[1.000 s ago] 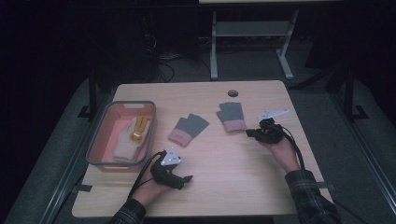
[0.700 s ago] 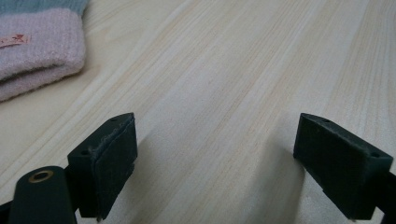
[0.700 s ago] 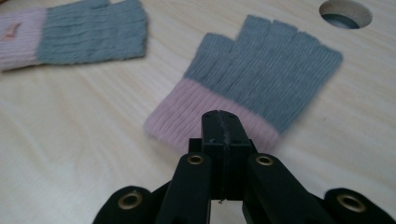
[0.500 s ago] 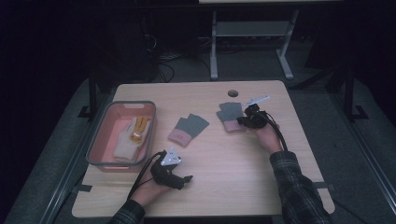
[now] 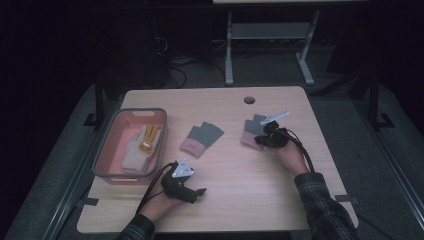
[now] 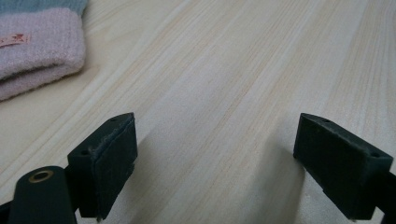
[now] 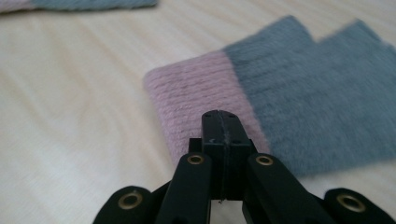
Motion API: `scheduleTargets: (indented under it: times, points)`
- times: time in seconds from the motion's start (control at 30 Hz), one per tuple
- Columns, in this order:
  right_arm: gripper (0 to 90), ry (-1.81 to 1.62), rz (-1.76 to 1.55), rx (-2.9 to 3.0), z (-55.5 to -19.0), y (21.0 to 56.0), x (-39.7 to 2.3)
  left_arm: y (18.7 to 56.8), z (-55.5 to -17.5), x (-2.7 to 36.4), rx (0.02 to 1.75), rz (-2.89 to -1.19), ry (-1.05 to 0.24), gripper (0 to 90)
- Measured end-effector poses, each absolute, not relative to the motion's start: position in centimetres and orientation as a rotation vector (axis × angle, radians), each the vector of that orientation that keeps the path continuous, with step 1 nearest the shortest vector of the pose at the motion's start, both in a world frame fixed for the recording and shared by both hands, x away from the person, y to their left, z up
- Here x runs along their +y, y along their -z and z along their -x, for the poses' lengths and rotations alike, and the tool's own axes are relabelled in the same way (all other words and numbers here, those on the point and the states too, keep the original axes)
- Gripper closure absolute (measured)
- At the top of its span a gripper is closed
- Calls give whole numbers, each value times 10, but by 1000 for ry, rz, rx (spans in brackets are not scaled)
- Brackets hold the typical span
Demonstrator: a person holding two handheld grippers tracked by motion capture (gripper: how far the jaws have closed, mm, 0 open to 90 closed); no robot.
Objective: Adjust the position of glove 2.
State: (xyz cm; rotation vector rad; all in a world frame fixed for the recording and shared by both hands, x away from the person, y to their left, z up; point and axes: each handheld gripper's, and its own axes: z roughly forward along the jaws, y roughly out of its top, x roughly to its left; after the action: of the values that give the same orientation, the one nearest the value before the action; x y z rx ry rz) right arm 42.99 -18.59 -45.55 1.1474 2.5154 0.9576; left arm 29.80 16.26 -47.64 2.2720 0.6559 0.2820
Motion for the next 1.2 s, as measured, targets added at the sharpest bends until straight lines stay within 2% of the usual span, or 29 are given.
scheduleTargets:
  times: [0.4, 1.2]
  points:
    - [900, -1007, -1038, 2600, -387, 456, -186, 477, -298, 163, 656, -2270, -283, 128]
    - [900, -1045, -832, 2747, -324, 443, -173, 477, -298, 163, 660, -2265, -281, 128]
